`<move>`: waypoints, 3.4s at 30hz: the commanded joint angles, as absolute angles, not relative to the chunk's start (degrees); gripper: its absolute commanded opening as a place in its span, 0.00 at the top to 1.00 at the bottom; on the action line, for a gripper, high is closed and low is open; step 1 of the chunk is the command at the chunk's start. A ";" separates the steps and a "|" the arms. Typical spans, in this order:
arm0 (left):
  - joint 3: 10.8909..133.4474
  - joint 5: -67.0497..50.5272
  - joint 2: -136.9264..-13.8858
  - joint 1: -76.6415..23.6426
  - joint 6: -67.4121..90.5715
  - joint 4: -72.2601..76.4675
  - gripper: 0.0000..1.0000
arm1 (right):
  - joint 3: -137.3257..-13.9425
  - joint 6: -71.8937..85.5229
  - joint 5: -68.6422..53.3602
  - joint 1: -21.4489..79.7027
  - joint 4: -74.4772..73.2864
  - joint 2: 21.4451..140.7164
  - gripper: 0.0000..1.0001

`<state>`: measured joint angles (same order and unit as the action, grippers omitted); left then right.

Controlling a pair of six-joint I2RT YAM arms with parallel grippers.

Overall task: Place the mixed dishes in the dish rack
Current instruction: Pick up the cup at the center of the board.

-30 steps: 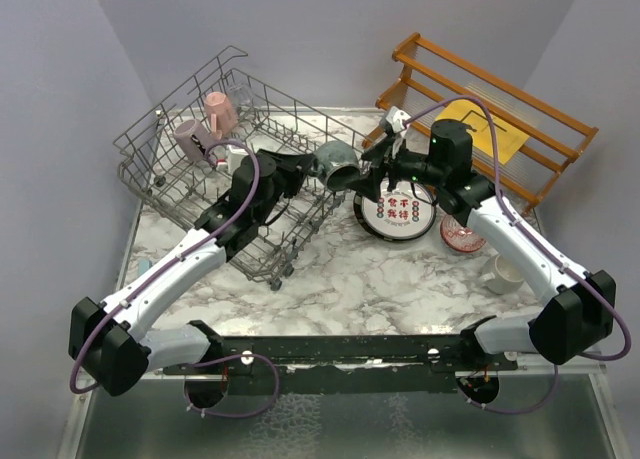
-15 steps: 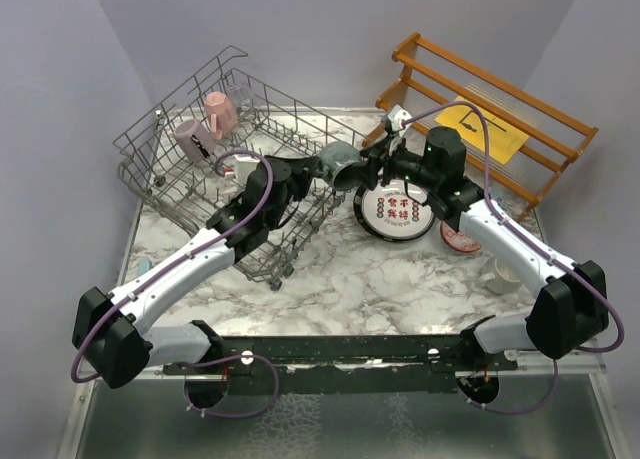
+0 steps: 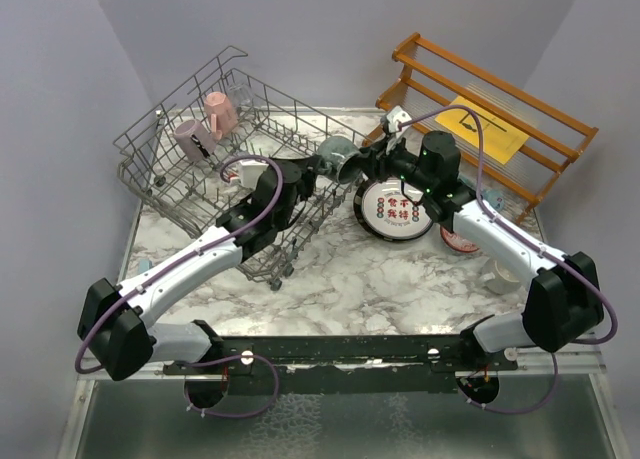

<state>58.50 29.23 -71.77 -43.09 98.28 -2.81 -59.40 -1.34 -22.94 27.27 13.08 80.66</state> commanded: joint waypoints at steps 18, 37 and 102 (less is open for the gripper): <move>60.42 25.10 -73.24 -46.79 106.83 3.31 0.70 | -60.78 2.08 -24.73 23.81 20.61 82.45 0.99; 57.09 23.80 -71.98 -46.43 105.90 0.87 0.66 | -58.56 3.42 -31.45 21.68 24.58 82.87 0.99; 46.80 -11.25 -70.37 -36.47 105.19 25.19 0.52 | -55.32 -2.85 -62.72 16.15 76.48 92.65 0.99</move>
